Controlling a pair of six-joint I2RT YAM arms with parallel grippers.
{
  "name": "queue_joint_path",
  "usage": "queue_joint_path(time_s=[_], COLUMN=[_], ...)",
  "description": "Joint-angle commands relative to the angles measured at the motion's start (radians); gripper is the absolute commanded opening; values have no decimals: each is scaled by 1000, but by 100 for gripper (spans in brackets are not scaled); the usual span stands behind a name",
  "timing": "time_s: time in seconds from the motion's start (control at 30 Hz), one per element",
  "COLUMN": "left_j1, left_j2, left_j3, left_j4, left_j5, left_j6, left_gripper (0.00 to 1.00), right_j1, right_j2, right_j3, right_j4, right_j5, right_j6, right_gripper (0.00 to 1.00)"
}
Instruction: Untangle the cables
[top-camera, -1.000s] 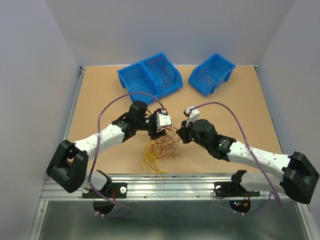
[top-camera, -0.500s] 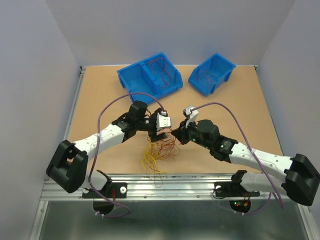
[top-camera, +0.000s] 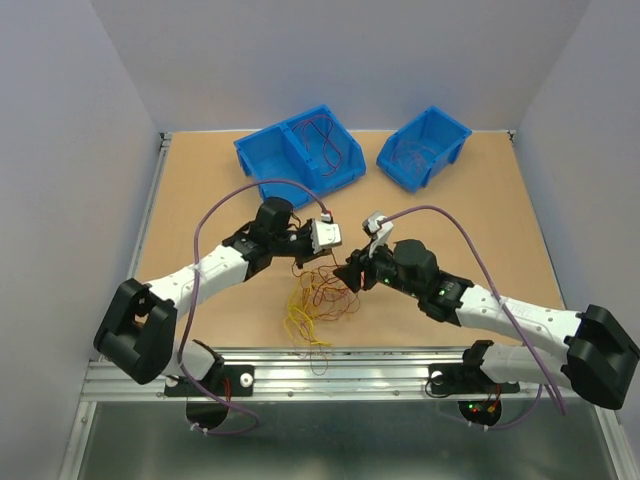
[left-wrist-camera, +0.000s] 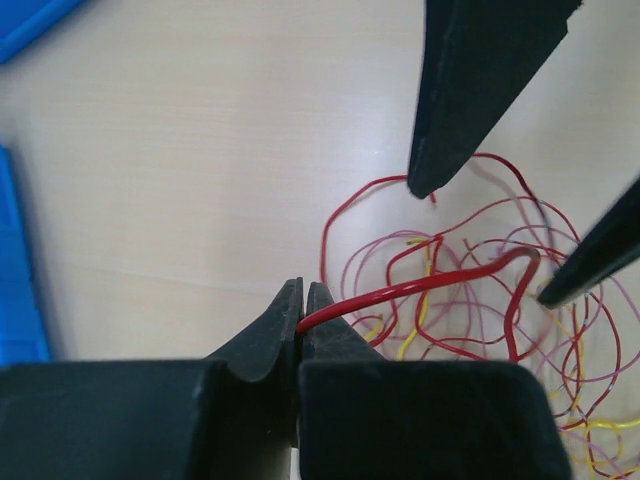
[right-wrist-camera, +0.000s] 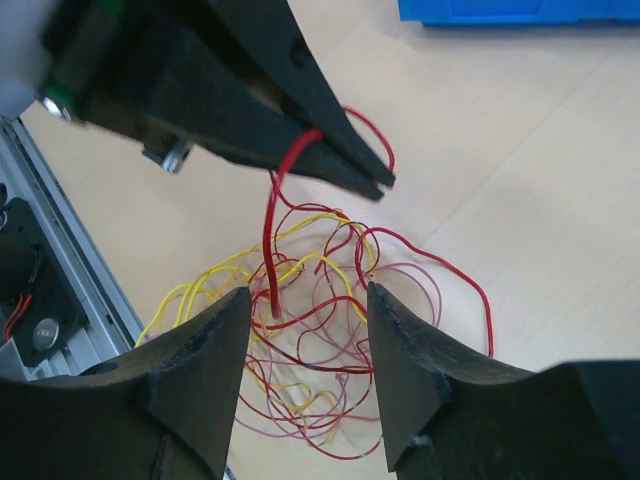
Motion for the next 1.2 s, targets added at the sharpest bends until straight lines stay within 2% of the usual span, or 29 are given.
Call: queue_joint_path(time_s=[0.0,0.3,0.43,0.53,0.63,1.17], left_j1=[55,107,124,132,147,193], left_j2=[-97,-165,-174,-172,-169,-145], left_j3=[6,-20,-26,-26,-23,-8], left_j4=[101,152,172,187,202,225], left_j5=[2,22,8,-8,-33,-41], left_j6=[-80,-119,-137,-149,-172,-212], left_gripper=[0,0,0,0,0,0], right_j1=[7,8,7,8,8,13], right_j2=[5,-7,4,11,11,137], right_j3=[-18,-34,-22,-11,-6,43], right_j4=[12,-17,-69,-122,-158,-201], right_j5=[16,-4,-4,38,91,59], right_j6=[-26,-49,-37,-22,4,-20], right_gripper=[57,58,45,41,41,42])
